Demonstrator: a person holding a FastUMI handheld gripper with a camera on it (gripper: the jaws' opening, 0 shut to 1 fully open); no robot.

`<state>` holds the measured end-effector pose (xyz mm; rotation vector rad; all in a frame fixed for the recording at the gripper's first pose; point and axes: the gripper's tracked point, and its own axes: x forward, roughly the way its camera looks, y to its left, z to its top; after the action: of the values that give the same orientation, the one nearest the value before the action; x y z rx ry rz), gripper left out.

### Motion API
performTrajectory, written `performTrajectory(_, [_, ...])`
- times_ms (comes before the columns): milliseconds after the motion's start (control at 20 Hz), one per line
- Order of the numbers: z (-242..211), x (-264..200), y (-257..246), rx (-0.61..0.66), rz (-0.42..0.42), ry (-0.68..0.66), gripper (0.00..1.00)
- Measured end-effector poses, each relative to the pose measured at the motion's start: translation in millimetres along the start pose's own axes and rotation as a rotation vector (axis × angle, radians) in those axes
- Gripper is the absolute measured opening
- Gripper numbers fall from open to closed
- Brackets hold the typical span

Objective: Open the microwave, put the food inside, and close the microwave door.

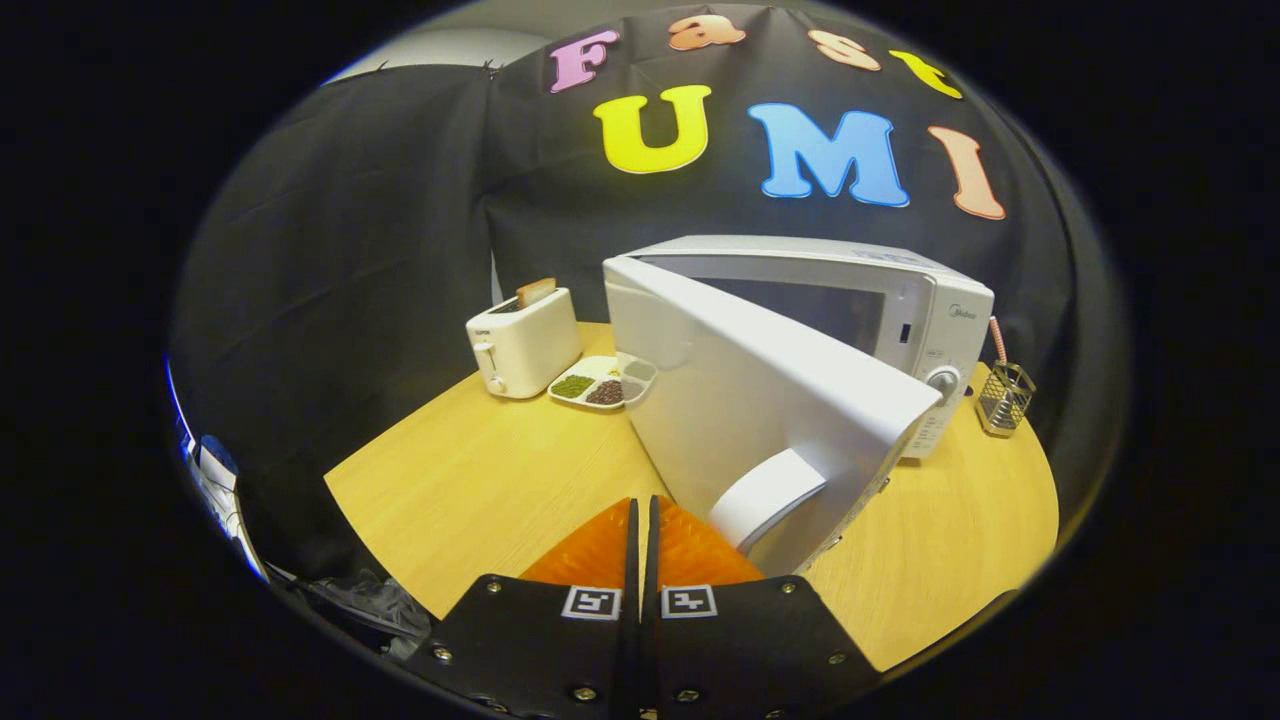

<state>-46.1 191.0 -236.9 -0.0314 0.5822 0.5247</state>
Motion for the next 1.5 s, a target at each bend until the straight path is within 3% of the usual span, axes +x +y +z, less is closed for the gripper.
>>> performTrajectory(850, [45,44,-117,0.076,-0.120,-0.025,0.01])
performTrajectory(1500, [76,99,-172,0.155,-0.234,-0.040,0.01])
